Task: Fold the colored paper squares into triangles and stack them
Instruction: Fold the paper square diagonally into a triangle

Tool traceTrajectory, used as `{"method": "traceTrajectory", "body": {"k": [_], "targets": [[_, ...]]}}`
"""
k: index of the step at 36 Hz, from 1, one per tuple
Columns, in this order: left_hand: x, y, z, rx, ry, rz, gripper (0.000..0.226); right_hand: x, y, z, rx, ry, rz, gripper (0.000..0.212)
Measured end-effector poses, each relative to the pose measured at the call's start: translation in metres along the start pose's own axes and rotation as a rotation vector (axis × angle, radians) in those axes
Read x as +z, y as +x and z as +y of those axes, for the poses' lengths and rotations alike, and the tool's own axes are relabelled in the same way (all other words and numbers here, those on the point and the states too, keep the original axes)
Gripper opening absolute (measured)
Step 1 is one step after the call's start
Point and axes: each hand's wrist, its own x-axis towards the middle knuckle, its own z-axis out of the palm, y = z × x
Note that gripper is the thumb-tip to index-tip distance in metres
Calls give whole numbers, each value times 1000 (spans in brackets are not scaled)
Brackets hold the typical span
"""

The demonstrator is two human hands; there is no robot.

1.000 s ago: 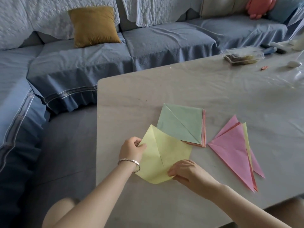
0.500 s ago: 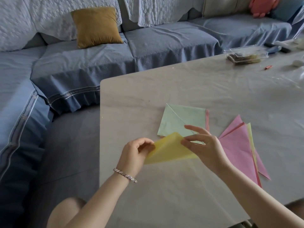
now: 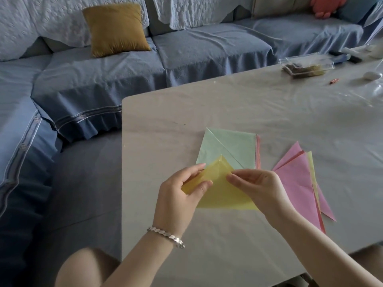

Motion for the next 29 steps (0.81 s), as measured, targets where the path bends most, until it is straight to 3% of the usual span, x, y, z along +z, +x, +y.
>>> {"method": "traceTrajectory", "body": {"k": [12,29], "targets": [[8,1,0,115,63,102,21,4,-6,-6,-70,136,48,13],[6,1,5,179,108,146,15,1,-13,-10,-86,118,46,19]]}}
